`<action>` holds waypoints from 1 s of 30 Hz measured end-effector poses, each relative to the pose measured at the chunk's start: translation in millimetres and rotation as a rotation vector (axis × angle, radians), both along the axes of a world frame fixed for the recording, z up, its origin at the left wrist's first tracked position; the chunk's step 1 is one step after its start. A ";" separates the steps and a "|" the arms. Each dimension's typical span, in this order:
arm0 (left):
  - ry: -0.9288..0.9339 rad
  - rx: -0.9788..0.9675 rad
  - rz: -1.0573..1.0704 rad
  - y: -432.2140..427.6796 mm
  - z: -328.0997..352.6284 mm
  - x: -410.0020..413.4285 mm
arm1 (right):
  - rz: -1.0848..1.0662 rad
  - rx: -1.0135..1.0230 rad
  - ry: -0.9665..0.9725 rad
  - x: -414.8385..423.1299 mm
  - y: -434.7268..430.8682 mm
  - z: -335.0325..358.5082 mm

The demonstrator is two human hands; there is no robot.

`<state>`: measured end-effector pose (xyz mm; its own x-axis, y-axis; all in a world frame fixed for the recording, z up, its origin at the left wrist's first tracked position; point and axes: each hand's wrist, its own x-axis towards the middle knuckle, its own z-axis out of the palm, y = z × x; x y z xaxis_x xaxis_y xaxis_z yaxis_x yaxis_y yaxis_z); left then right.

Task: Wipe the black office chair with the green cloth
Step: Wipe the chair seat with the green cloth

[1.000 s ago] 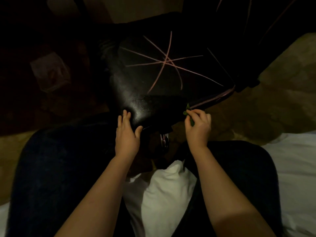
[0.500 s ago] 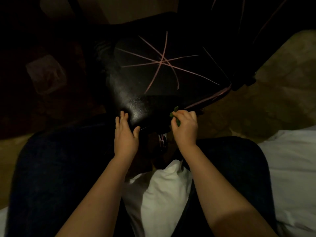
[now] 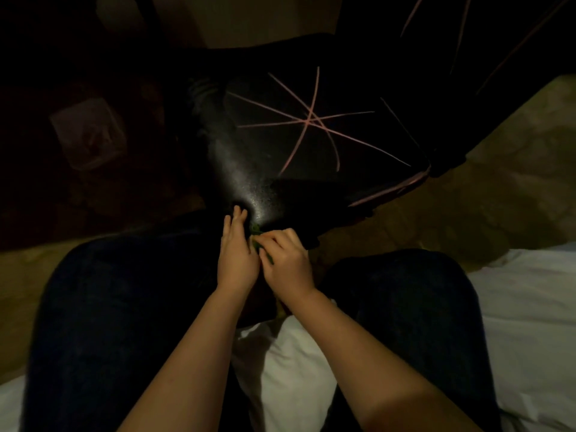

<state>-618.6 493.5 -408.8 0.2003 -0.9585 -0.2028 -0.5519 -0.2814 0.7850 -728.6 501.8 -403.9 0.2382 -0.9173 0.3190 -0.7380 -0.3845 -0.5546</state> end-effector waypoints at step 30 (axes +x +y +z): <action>-0.479 -0.052 -0.074 -8.0 12.5 2.3 | -0.586 0.149 -0.049 -105.0 -48.1 7.5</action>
<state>-616.3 485.5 -396.3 0.1905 -0.9801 -0.0559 -0.8718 -0.1951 0.4494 -833.6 453.7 -396.5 -0.3319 -0.9270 0.1748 -0.7755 0.1626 -0.6101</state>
